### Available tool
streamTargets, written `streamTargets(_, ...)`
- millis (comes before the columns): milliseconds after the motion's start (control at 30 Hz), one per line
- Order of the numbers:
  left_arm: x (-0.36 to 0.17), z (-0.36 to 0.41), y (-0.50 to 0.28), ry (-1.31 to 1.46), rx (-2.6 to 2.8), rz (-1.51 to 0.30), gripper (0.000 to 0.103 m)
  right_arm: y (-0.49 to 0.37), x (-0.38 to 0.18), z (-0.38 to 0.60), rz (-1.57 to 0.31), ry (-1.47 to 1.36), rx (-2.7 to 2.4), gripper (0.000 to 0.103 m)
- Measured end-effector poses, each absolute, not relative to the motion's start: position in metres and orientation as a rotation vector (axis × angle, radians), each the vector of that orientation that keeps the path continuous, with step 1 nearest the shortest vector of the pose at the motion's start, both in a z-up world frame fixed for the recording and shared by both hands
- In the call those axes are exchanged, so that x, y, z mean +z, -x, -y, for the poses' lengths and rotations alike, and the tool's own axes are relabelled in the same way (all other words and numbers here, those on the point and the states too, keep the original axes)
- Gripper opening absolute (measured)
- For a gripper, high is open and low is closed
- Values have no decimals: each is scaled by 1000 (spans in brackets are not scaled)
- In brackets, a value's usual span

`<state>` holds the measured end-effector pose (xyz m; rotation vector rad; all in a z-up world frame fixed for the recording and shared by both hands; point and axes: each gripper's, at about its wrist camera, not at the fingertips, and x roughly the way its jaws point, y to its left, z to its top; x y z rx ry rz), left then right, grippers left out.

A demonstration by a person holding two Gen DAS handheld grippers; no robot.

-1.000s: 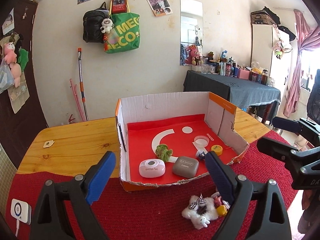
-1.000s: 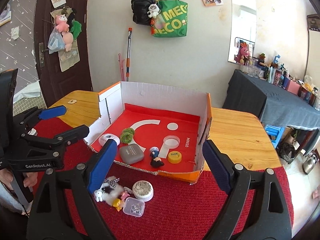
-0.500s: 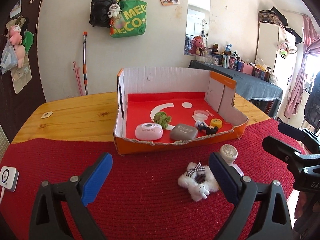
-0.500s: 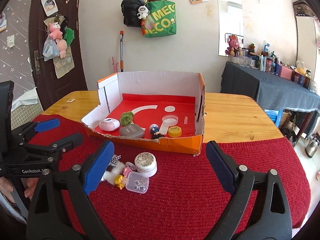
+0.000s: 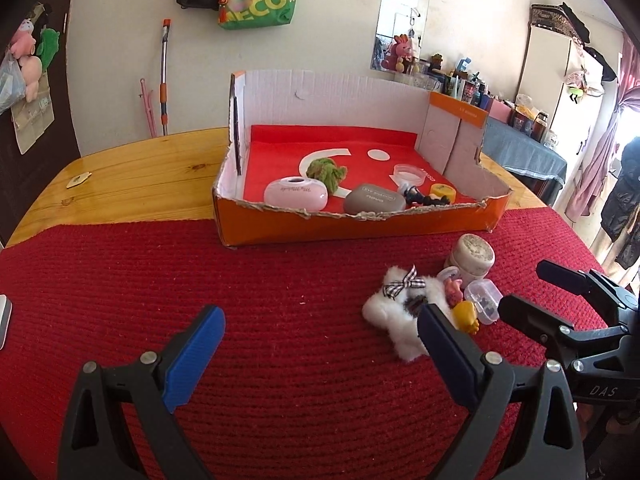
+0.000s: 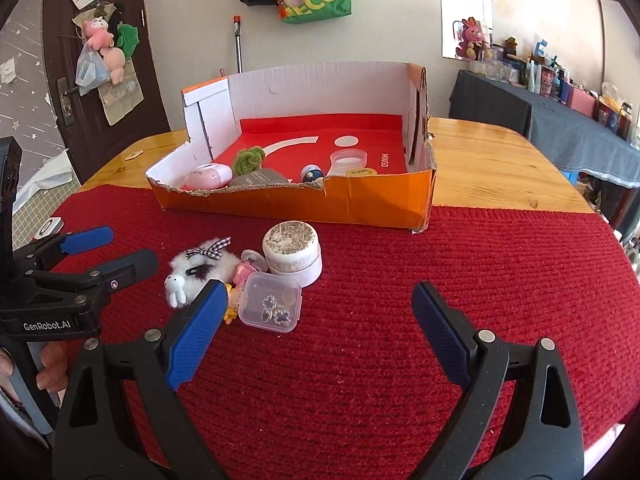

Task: Organize objects
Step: 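Lift both tools out of the box back toward the rug, then grasp the white fluffy bunny with the left tool while the right tool grasps the clear earring box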

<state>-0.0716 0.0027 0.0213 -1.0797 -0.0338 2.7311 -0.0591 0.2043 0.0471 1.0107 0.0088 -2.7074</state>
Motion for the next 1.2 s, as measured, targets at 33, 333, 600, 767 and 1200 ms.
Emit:
streamTargets(33, 21, -3, 72, 1084, 2727, 31, 99, 60, 46, -204, -12, -1021, -2698, 94)
streamTargets(333, 18, -13, 79, 1158, 2620, 23, 99, 72, 31, -205, -42, -1144, -2676, 94)
streamTargets(600, 12, -22, 87, 1210, 2554, 29, 99, 74, 36, -233, 26, -1165, -2715, 94)
streamTargets(767, 12, -21, 93, 1222, 2594, -56, 99, 76, 39, -240, 63, -1158, -2711, 94)
streamTargets(1200, 24, -3, 94, 1160, 2631, -137, 99, 81, 44, -234, 33, -1138, -2659, 94)
